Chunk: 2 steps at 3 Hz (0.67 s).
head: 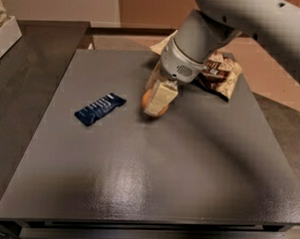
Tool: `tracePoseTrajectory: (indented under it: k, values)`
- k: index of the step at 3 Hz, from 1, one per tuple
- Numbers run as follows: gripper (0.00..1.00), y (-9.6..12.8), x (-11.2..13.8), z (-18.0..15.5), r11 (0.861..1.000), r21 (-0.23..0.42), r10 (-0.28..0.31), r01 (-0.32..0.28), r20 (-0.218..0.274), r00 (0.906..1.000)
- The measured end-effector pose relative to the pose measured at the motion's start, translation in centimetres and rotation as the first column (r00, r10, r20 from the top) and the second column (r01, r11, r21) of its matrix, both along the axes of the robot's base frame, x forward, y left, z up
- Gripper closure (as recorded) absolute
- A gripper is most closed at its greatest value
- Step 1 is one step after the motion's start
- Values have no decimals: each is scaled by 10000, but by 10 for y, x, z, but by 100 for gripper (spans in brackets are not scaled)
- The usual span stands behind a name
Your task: Move orange near rxbar blueberry
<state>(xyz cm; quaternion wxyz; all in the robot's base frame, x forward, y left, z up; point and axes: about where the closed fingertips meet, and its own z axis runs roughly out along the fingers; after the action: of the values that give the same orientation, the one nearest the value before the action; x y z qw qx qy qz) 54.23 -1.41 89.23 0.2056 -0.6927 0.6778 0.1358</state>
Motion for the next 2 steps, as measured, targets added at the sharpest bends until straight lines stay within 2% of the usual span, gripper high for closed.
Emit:
tracePoseTrajectory:
  k: [2]
  values:
    - [100, 31, 19, -11, 9995, 157, 274, -272, -181, 9995]
